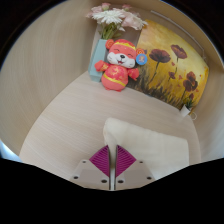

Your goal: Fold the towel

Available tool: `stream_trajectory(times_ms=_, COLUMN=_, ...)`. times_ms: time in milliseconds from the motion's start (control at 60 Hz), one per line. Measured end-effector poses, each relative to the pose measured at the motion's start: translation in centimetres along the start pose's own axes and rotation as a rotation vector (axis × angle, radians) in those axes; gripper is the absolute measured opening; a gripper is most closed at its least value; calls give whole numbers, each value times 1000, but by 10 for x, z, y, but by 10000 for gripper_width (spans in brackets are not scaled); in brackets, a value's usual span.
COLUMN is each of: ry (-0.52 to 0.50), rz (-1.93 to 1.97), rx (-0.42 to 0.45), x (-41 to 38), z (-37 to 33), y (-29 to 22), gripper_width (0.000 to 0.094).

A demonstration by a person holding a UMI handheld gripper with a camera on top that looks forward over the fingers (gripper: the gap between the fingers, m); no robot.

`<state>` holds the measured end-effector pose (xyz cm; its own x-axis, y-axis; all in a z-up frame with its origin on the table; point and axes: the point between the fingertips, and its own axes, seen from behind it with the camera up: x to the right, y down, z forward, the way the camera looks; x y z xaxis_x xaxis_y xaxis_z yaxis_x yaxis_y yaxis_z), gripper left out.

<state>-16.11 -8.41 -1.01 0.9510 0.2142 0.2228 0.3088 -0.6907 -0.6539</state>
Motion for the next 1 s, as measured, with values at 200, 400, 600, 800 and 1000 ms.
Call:
stream_trajectory(times_ms=200, ry=3, rz=87, rx=138, x=80, z=-59, y=-59, gripper_width=47)
stream_trajectory(times_ms=400, ry=79, rz=142, rx=183, x=212, z=-73, y=-46, gripper_width=76)
stream_trajectory(times_ms=600, ry=93, rz=196, rx=10, x=281, z=-24, y=59, gripper_width=522)
stream_trajectory(times_ms=800, ry=73, rz=204, rx=60, x=282, z=-56, y=53, gripper_width=759)
stream_trajectory(times_ms=1000, ry=47, rz=228, rx=168, x=266, z=-135, y=4, gripper_width=788)
